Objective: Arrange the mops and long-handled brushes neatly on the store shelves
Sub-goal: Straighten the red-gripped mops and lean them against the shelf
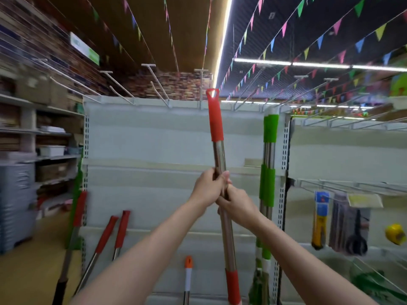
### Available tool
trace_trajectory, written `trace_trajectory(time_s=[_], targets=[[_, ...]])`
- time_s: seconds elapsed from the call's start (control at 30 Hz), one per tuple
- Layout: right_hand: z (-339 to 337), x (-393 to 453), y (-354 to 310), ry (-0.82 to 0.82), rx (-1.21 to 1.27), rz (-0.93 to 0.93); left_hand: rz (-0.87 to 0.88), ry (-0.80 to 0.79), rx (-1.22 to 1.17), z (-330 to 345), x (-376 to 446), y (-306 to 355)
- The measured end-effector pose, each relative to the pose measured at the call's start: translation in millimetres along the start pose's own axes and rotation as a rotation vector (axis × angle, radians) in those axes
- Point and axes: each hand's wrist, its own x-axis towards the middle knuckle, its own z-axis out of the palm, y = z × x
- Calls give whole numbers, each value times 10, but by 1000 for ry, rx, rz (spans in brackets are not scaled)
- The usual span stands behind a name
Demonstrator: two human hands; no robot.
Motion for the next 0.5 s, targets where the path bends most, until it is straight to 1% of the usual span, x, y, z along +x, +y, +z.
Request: trace_trajectory(time_s=[0.1, 0.33, 0.5], targets=[[-42, 191, -90, 12, 35, -50, 30, 46, 18, -82, 145, 115], [97, 473, -192, -67, 143, -106, -25, 130, 92, -218, 308, 108], [121, 720, -253, -86, 218, -139, -20, 190, 145, -273, 503, 140]])
